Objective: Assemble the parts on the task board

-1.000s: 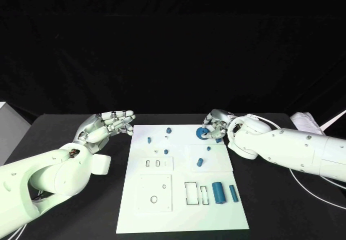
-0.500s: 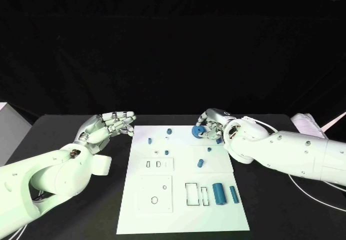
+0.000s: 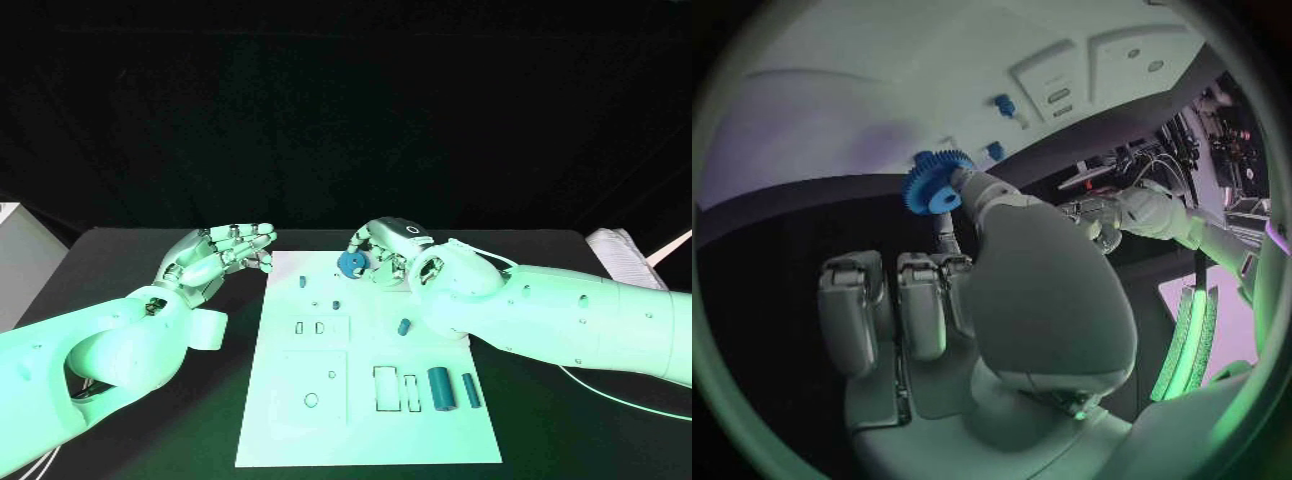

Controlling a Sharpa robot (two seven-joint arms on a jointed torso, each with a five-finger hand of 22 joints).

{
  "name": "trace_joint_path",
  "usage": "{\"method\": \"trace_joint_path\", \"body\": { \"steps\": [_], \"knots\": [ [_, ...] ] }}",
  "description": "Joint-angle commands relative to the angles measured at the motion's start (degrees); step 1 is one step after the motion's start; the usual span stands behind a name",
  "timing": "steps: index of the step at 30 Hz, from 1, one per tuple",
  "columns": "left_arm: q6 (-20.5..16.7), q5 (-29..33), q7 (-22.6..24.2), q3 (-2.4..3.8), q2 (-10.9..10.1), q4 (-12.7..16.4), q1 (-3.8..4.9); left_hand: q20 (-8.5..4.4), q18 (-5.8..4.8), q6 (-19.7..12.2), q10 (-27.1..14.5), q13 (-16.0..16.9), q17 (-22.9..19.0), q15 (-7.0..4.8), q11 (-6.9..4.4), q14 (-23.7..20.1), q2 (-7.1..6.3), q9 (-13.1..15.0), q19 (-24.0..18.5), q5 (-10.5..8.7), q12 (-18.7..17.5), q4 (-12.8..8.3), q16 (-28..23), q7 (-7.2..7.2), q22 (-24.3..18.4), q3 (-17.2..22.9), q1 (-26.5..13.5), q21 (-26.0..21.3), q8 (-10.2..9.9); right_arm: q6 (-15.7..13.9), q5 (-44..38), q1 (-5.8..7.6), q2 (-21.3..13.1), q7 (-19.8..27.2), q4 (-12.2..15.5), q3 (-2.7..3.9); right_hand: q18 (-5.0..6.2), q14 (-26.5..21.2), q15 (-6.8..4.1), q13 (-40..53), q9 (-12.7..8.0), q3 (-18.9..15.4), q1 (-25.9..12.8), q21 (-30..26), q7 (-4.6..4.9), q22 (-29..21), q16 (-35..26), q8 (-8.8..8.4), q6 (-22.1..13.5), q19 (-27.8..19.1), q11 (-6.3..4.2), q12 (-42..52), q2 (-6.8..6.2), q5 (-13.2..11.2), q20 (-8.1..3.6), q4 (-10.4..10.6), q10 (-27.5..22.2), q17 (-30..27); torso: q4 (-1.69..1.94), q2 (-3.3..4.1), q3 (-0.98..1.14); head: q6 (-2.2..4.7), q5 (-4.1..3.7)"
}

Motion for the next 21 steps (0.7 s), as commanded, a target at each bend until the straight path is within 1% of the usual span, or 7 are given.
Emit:
{"method": "trace_joint_path", "body": {
  "steps": [1,3,7,11,14,18,21],
  "knots": [
    [1.10,-0.06,0.12,0.04,0.19,0.21,0.06,-0.01,0.74,-0.30,-0.31,-0.06,-0.08,0.05,-0.09,-0.52,0.29,-0.08,-0.32,-0.27,-0.08,-0.36,0.20,0.22,0.05,-0.07,0.06,0.22,0.15,-0.72,-2.64,-0.17,1.38,0.42,-0.86,-0.01,-0.81,5.96,-0.28,12.63,0.39,0.45,-0.67,0.25,-1.39,15.07,0.33,1.88,2.40,5.99,-0.18,0.25,0.01,-0.17,-0.34,0.05,3.94,15.10,0.03,0.08,-0.01,-0.02,0.02],
    [1.12,-0.06,0.11,0.04,0.22,0.20,0.06,-0.01,0.74,-0.30,-0.31,-0.06,-0.08,0.05,-0.09,-0.52,0.29,-0.08,-0.32,-0.27,-0.08,-0.36,0.20,0.22,0.05,-0.07,0.06,0.22,0.15,-0.66,-2.67,-0.24,1.96,0.45,-1.33,-0.02,-0.81,5.96,-0.28,12.63,0.39,0.45,-0.67,0.25,-1.39,15.07,0.33,1.88,2.40,5.99,-0.18,0.25,0.01,-0.17,-0.34,0.05,3.94,15.10,0.03,0.08,-0.01,-0.07,0.04],
    [1.16,-0.06,0.10,0.04,0.37,0.19,0.06,-0.01,0.74,-0.30,-0.31,-0.06,-0.08,0.05,-0.09,-0.52,0.29,-0.08,-0.32,-0.27,-0.08,-0.36,0.20,0.22,0.05,-0.07,0.06,0.22,0.15,-0.29,-2.67,-0.76,4.08,0.64,-3.52,-0.14,-0.81,5.96,-0.27,12.64,0.35,0.56,-0.77,0.25,-1.36,15.07,0.33,1.82,2.30,5.99,-0.15,0.25,-0.05,-0.15,-0.33,0.02,3.95,15.09,0.10,0.09,-0.07,-0.17,0.00],
    [1.20,-0.06,0.09,0.05,0.49,0.11,0.06,-0.01,0.74,-0.30,-0.31,-0.06,-0.08,0.05,-0.09,-0.52,0.29,-0.08,-0.32,-0.27,-0.08,-0.36,0.20,0.22,0.05,-0.07,0.06,0.22,0.15,0.56,-2.39,-1.43,5.56,0.85,-5.12,-0.21,-0.81,5.96,-0.25,12.65,0.33,0.66,-0.92,0.25,-1.32,15.07,0.33,1.79,2.23,5.99,-0.13,0.26,-0.10,-0.16,-0.32,0.02,3.95,15.10,0.05,0.16,0.03,-0.34,0.03],
    [1.21,-0.06,0.08,0.05,0.59,0.03,0.06,-0.01,0.74,-0.30,-0.31,-0.06,-0.08,0.05,-0.09,-0.52,0.29,-0.08,-0.32,-0.27,-0.08,-0.36,0.20,0.22,0.05,-0.07,0.06,0.22,0.15,1.11,-2.08,-1.82,6.35,1.05,-6.00,-0.27,-0.81,5.96,-0.23,12.66,0.31,0.71,-1.04,0.25,-1.30,15.07,0.32,1.77,2.19,5.99,-0.11,0.27,-0.15,-0.19,-0.31,0.02,3.97,15.08,-0.01,0.14,0.05,-0.40,0.08],
    [1.24,-0.06,0.07,0.05,0.71,-0.06,0.06,-0.01,0.74,-0.30,-0.31,-0.06,-0.08,0.05,-0.09,-0.52,0.29,-0.08,-0.32,-0.27,-0.08,-0.36,0.20,0.22,0.05,-0.07,0.06,0.22,0.15,1.87,-1.85,-2.20,7.17,1.17,-6.94,-0.34,-0.81,5.96,-0.23,12.66,0.31,0.71,-1.04,0.25,-1.30,15.07,0.32,1.77,2.19,5.99,-0.11,0.27,-0.15,-0.19,-0.31,0.02,3.97,15.08,0.09,0.14,0.02,-0.52,0.15],
    [1.25,-0.06,0.07,0.05,0.77,-0.11,0.06,-0.01,0.74,-0.30,-0.31,-0.06,-0.08,0.05,-0.09,-0.52,0.29,-0.08,-0.32,-0.27,-0.08,-0.36,0.20,0.22,0.05,-0.07,0.06,0.22,0.15,2.38,-1.65,-2.37,7.69,1.21,-7.77,-0.39,-0.81,5.96,-0.23,12.66,0.31,0.71,-1.04,0.25,-1.30,15.07,0.32,1.77,2.19,5.99,-0.11,0.27,-0.15,-0.19,-0.31,0.02,3.97,15.08,0.04,0.10,0.06,-0.62,0.22]
  ]
}}
